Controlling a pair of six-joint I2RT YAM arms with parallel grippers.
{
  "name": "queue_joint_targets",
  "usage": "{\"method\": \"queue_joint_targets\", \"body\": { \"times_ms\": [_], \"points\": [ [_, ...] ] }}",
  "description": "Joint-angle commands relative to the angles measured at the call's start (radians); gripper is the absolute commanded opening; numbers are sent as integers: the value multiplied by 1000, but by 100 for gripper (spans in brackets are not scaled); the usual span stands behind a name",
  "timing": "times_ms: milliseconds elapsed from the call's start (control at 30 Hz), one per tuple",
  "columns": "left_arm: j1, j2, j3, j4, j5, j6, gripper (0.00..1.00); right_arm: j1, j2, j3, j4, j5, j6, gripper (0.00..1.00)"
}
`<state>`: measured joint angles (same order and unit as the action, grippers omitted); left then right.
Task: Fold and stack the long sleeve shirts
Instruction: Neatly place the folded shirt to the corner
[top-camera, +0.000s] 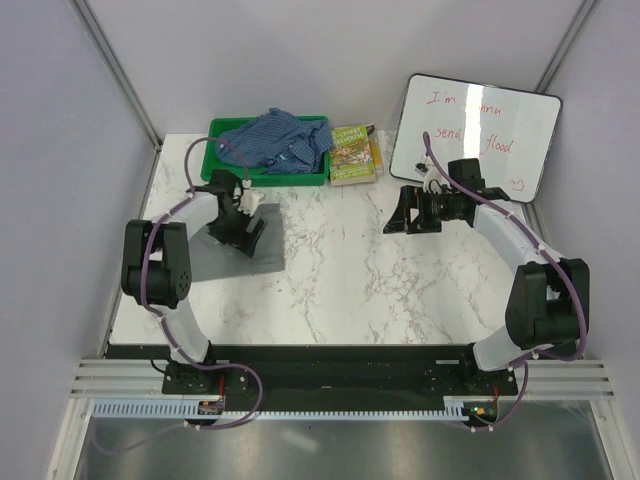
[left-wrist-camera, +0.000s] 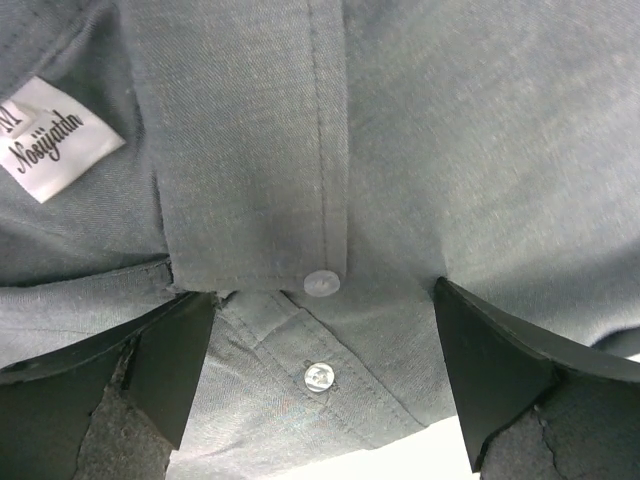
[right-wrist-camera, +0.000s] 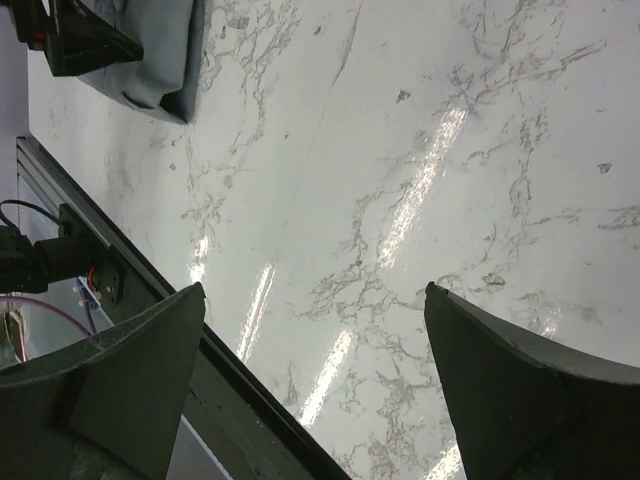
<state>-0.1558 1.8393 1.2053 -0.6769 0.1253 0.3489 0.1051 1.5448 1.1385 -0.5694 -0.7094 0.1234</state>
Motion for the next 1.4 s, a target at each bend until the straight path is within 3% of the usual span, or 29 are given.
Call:
{"method": "queue_joint_targets", "body": {
  "times_ms": [0,133,300,667,1033,1133,1233,1267,1367],
  "points": [
    [154,115,-50,-167,0,381,99,-16,0,50,-9,-25,-33,98],
    [271,169,3,-200,-73,573,99,-22,-5,52,-21,-33,-50,98],
    [338,212,63,-219,-79,619,99,-30,-5,66,-43,-33,-67,98],
    [427,347,298,-297,-47,444,99,-39,-6,64,-58,-33,-79,98],
    [429,278,315,-303,-49,495,99,-38,8,84,-58,-59,-73,98],
    [412,223,425,-311,-110,507,99,-39,0,125,-66,-68,-76,98],
    [397,176,719,-410,-135,496,99,-39,8,182,-92,-61,-91,98],
    [392,185,932,-461,-90,484,99,-39,12,234,-119,-61,-112,98],
    [328,193,1214,-582,-120,441,99,-44,23,348,-168,-38,-166,98]
  ]
}}
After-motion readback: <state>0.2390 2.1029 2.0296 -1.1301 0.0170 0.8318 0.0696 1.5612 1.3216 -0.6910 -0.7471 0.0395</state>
